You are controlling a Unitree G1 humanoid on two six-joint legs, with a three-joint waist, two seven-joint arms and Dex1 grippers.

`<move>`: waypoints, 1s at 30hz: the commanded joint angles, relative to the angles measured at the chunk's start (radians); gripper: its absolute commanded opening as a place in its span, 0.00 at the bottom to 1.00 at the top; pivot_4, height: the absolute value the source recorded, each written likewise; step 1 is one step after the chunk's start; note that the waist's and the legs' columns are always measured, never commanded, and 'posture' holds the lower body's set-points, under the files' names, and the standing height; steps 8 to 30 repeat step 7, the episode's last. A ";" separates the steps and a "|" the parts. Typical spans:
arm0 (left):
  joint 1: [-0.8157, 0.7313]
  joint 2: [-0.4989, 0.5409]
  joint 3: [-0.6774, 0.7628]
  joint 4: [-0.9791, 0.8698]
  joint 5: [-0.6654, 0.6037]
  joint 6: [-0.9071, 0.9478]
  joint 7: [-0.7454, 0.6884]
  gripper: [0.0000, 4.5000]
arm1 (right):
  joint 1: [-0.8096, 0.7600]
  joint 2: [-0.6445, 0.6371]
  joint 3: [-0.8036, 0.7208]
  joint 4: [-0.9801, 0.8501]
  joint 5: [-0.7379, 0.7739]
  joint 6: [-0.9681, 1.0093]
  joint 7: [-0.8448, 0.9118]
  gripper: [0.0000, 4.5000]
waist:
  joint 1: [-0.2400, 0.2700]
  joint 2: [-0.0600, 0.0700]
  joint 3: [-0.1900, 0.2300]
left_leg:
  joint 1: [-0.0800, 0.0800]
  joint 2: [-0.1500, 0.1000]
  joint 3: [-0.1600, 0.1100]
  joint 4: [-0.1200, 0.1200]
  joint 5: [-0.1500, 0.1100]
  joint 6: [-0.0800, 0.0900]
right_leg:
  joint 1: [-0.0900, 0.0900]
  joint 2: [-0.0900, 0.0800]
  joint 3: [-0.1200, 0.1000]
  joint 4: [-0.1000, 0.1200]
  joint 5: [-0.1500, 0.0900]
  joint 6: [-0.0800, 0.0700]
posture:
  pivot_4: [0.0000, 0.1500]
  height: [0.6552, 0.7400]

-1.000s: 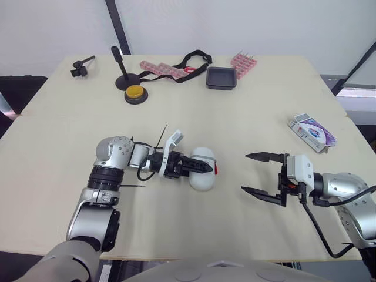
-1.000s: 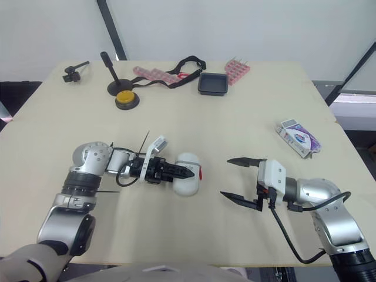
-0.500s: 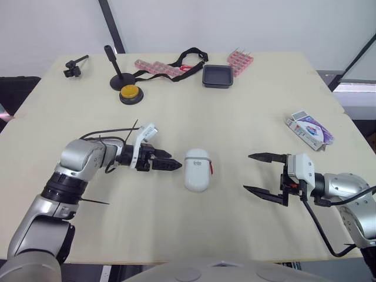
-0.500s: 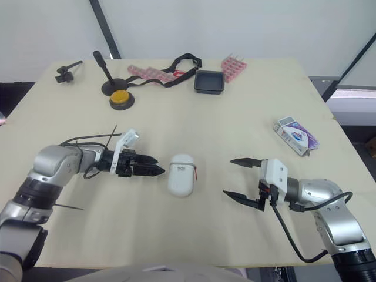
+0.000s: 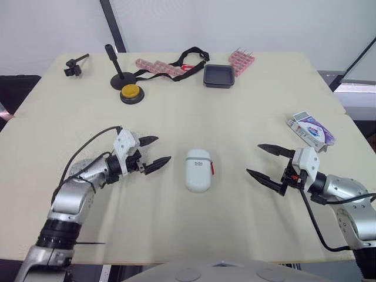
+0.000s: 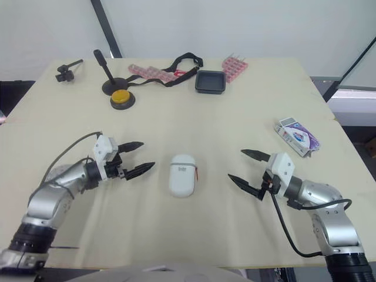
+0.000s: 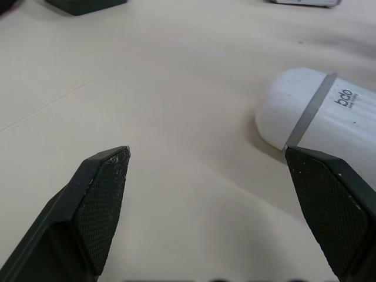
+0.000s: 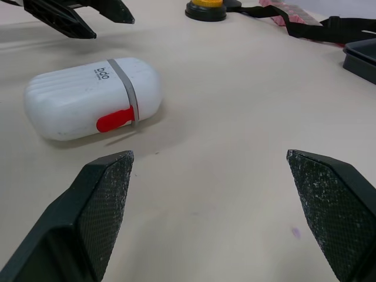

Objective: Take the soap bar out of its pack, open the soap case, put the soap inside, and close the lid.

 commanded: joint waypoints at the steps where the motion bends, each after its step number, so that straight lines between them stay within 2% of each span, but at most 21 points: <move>1: 0.070 -0.004 0.005 -0.105 0.035 0.004 0.065 0.99 | 0.004 0.002 -0.005 0.010 -0.009 -0.051 0.016 1.00 | -0.004 0.000 0.000 | 0.000 0.001 0.000 0.000 0.000 0.000 | 0.000 0.000 0.000 0.000 0.000 0.000 | 1.00 0.87; 4: 0.095 -0.002 0.007 -0.132 0.018 0.060 0.088 0.99 | 0.000 0.000 -0.002 0.040 -0.018 -0.081 0.034 1.00 | -0.001 0.000 0.000 | 0.000 0.002 0.000 0.000 0.000 0.000 | 0.000 0.001 0.000 0.000 0.000 -0.001 | 1.00 0.87; 30: 0.089 0.010 0.016 -0.133 0.035 0.038 0.088 0.99 | -0.004 -0.001 -0.004 0.060 -0.014 -0.094 0.046 1.00 | 0.000 0.000 0.000 | 0.001 0.002 0.000 0.000 0.000 0.000 | 0.000 0.001 0.000 0.001 -0.001 -0.001 | 1.00 0.87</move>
